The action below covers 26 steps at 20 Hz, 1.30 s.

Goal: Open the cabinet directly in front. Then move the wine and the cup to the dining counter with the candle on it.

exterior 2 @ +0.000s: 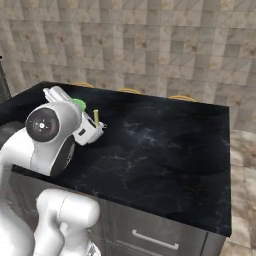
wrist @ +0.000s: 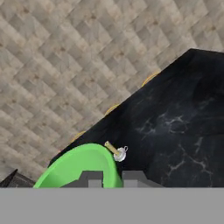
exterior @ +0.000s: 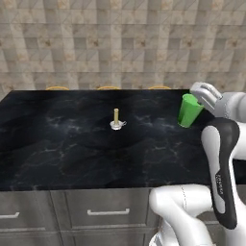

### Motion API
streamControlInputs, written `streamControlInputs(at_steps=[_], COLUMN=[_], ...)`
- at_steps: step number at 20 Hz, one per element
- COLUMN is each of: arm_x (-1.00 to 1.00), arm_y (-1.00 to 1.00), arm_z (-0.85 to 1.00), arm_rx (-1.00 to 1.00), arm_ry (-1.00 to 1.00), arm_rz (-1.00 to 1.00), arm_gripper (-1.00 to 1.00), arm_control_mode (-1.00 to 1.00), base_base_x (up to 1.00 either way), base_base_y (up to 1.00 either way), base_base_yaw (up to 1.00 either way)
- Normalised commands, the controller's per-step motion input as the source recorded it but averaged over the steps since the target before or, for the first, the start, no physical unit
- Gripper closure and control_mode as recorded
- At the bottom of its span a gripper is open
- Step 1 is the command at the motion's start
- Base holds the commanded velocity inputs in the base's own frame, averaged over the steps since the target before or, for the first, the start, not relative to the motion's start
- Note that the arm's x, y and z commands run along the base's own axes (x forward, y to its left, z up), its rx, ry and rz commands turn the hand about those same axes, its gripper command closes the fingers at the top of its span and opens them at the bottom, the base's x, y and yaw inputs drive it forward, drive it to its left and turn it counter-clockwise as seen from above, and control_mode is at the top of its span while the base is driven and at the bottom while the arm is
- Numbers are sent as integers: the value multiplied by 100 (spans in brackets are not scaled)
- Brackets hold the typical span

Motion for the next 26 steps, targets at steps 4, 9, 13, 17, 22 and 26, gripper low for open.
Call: streamControlInputs(at_steps=[4, 9, 13, 17, 22, 26], arm_x=[3, 1, 33, 74, 99, 100], arm_y=[-4, 0, 0, 0, 0, 0], arm_z=[-53, -38, -12, -12, -22, -37], arm_rx=[4, -1, -4, -6, -6, -4], arm_ry=[10, 0, 0, 0, 3, 10], arm_rz=[19, 11, 1, 0, -3, -1], arm_gripper=[100, 100, 100, 100, 100, 100], arm_control_mode=[-100, -100, -100, -100, -100, -100], base_base_x=[0, 0, 0, 0, 0, 0], base_base_y=[0, 0, 0, 0, 0, 0], base_base_yaw=[0, 0, 0, 0, 0, 0])
